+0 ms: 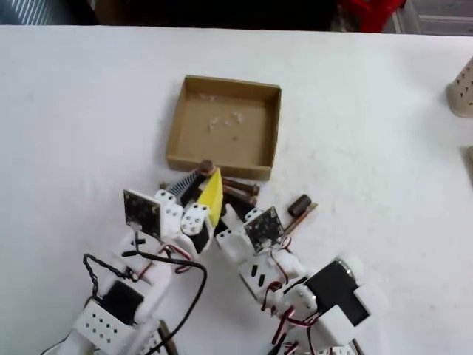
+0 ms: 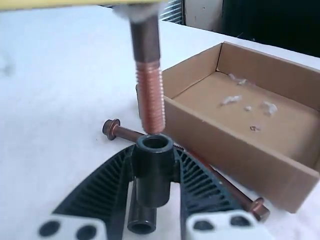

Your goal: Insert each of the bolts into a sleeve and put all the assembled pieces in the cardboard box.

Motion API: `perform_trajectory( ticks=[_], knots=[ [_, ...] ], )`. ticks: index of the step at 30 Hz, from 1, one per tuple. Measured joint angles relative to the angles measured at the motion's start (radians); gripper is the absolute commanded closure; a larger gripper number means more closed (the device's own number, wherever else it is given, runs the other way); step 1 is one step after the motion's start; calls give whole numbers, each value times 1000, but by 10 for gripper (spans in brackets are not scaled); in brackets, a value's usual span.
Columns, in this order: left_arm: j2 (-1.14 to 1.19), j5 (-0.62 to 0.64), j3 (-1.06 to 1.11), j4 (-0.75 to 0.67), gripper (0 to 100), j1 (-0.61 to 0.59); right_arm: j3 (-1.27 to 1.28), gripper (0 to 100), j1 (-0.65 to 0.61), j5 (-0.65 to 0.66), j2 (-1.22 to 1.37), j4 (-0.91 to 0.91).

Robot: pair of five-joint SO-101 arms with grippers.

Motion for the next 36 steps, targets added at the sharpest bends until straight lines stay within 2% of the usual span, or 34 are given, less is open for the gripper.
perform_trajectory(
  ticks=[8,26,36],
  knots=[
    [0,-5,0,61,977,0,0,981,0,0,0,0],
    [0,-51,0,63,977,0,0,981,0,0,0,0],
    [0,-51,0,-8,977,-9,0,981,0,0,0,0]
  ],
)
